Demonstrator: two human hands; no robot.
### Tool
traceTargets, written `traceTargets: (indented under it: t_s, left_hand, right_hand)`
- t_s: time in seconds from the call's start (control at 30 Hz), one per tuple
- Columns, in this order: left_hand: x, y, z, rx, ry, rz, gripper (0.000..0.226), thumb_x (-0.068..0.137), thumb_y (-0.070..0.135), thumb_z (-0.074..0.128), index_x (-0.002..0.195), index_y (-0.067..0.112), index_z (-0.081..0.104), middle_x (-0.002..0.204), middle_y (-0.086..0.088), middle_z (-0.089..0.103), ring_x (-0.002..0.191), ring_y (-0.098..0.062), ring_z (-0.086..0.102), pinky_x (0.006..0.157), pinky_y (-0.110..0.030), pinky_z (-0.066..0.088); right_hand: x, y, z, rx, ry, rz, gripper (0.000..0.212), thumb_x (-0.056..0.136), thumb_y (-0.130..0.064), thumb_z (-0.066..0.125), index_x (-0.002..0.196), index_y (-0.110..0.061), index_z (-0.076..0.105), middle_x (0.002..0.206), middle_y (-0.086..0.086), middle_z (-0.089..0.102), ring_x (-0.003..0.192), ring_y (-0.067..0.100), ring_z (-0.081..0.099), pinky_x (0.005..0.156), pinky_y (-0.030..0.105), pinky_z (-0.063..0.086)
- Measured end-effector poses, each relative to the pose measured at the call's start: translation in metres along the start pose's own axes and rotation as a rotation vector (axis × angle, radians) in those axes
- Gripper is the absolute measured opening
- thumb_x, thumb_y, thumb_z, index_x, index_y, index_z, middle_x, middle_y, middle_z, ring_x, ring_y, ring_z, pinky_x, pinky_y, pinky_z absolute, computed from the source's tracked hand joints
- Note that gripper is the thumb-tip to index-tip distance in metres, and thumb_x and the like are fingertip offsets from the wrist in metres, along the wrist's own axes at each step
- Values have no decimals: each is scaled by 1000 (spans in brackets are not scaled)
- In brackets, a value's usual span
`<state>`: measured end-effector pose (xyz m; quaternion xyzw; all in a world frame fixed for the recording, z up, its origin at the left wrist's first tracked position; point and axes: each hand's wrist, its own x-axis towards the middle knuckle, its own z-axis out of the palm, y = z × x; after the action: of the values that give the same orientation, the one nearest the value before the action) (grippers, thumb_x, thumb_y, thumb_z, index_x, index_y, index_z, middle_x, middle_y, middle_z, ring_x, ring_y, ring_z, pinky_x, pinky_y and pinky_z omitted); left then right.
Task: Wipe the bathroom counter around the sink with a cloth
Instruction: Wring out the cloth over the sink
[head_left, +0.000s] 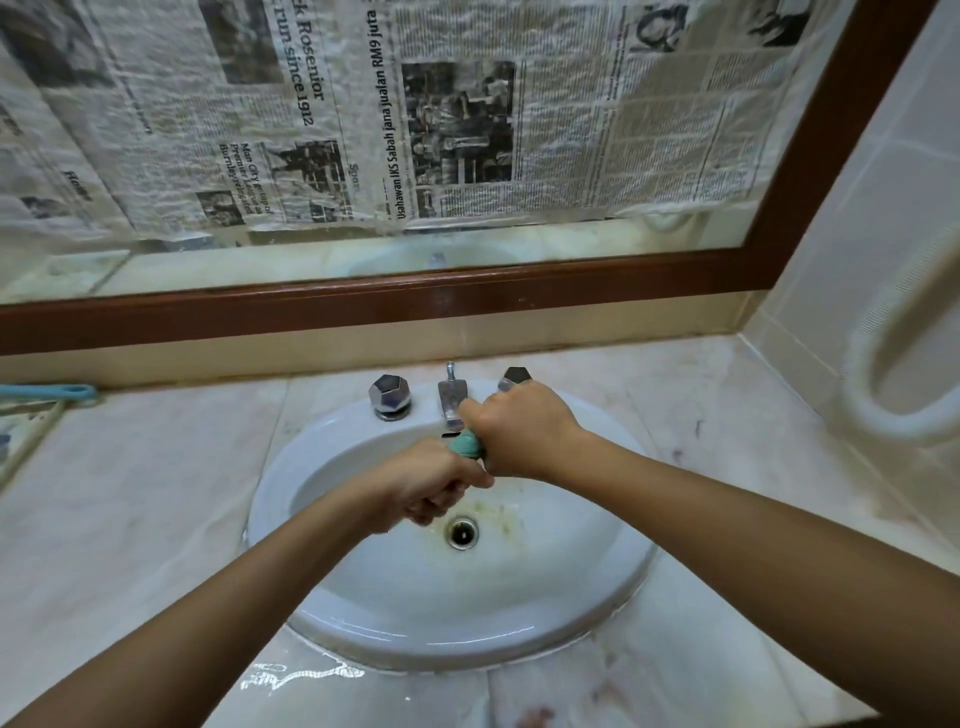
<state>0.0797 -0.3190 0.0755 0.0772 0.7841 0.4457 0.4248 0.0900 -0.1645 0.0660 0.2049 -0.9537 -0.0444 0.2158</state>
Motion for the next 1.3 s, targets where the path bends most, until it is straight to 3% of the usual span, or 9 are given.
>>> traceTargets:
  t_s: [0.1,0.27,0.4,0.5,0.63,0.8,0.93,1.1,1.3]
  left_hand:
    - [-5,5,-9,450,185,111,19,79,27,67,70,17,55,50,3,55,41,-14,44,43,-21,32]
    - [-12,-11,-17,1151,628,369,49,72,47,61,114,26,50,98,2,61,86,-23,59,67,-32,42]
    - [-13,-34,-28,1369,931,906,44,61,26,68,103,14,62,83,-5,60,69,-29,58,61,-36,40]
    - [-16,-38,-40,1426,897,882,28,58,26,73,81,14,63,67,-5,61,53,-28,55,50,-30,42]
    - [-31,-36,-45,1328,713,557,17,73,31,62,77,15,63,75,-6,65,65,-31,63,55,-25,38]
    - [-39,-39,-53,596,246,273,23,66,14,63,57,13,42,53,-2,43,49,-20,37,47,-24,24]
    - [-58,-50,-51,148,-36,171,31,68,1,61,62,18,36,51,-4,31,45,-17,24,48,-26,20]
    - [-60,-58,-47,-176,-214,31,41,73,-2,50,57,23,22,45,1,23,41,-12,12,52,-27,6]
    - [-51,-53,-48,43,-46,164,23,73,2,60,73,16,42,52,-2,32,43,-13,24,45,-23,19]
  right_hand:
    - [-3,-16,-20,145,-343,278,28,73,-21,63,100,-19,62,85,9,64,74,31,59,57,29,36]
    - [-2,-32,-30,881,-770,817,15,71,-6,62,68,-14,50,54,6,47,39,18,38,43,19,29]
    - [2,-38,-41,1222,-975,1032,28,76,-4,56,61,-18,37,44,-1,33,37,12,25,44,17,17]
    - [6,-48,-43,1225,-1028,931,29,76,-5,58,61,-18,38,46,-1,34,39,12,26,42,17,17]
    - [17,-69,-43,750,-801,739,13,73,-10,65,77,-11,52,57,5,49,44,18,42,42,22,33]
    - [21,-96,-45,-13,-419,390,30,77,-15,59,106,-9,55,89,13,62,77,31,61,55,32,40]
    - [14,-102,-36,-109,-221,240,39,71,-11,57,109,-6,52,74,14,66,60,35,62,52,31,42]
    - [17,-105,-32,-223,-169,192,36,50,-15,72,85,-12,63,43,0,53,27,22,45,40,15,21]
    - [13,-109,-42,-224,-204,276,44,73,-9,58,116,-9,48,79,11,68,63,33,64,45,25,27]
